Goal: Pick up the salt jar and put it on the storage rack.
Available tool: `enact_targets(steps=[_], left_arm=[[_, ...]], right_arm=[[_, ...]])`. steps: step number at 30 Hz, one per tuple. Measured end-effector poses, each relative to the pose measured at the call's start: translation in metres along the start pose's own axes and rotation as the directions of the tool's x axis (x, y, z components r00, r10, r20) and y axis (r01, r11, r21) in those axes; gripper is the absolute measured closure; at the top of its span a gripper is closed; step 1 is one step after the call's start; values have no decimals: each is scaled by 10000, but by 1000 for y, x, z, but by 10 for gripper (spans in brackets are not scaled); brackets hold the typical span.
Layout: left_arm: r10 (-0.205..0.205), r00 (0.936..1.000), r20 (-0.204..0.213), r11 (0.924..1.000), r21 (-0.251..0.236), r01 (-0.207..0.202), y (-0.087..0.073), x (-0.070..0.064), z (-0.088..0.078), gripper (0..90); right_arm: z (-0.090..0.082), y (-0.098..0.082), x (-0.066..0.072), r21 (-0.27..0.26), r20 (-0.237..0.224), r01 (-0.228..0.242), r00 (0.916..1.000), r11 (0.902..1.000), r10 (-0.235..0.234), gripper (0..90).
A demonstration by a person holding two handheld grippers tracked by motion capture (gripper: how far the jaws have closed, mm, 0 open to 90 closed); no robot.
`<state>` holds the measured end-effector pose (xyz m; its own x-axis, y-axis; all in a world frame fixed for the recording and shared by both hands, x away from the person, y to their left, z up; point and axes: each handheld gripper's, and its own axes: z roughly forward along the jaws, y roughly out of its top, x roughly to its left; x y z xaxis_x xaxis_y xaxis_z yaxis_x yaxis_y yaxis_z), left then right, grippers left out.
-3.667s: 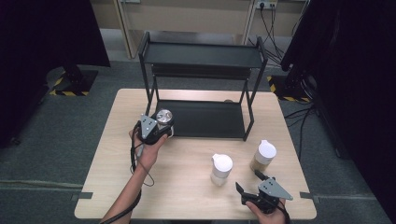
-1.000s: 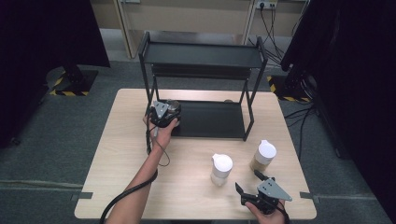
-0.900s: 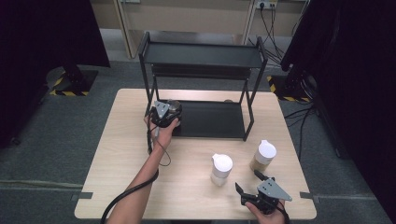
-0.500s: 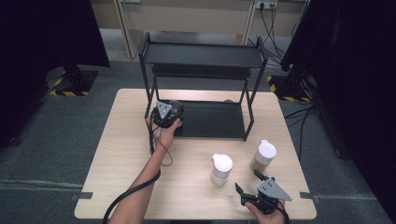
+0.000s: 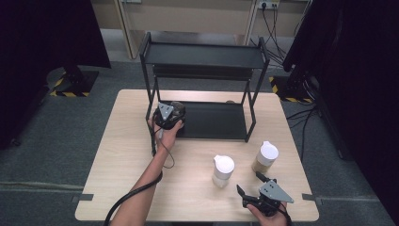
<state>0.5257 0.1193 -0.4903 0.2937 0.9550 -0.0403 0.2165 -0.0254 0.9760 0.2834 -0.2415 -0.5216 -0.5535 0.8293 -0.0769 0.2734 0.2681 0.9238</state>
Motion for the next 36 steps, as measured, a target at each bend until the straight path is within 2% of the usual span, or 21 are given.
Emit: enact_targets(steps=[12, 16, 19, 26, 36], left_arm=[[-109, 9999, 87, 9999, 93, 109, -1, 0, 0, 329], [-216, 9998, 10, 9997, 119, 215, -1, 0, -1, 283], [-351, 9994, 58, 9994, 58, 351, 0, 0, -3, 207], [-401, 9991, 113, 9991, -111, 402, 2, -1, -10, 148], [-177, 9996, 218, 9992, -356, 185, 7, -5, -21, 100]], right_arm=[[0, 0, 0, -2, -5, 44, 10000, 10000, -44, 118], [0, 0, 0, -1, -9, 46, 10000, 10000, -46, 118], [0, 0, 0, -3, -22, 58, 10000, 10000, -58, 119], [0, 0, 1, 11, -9, 140, 9999, 9999, -140, 118], [0, 0, 2, 45, -20, 150, 9999, 9999, -150, 118]])
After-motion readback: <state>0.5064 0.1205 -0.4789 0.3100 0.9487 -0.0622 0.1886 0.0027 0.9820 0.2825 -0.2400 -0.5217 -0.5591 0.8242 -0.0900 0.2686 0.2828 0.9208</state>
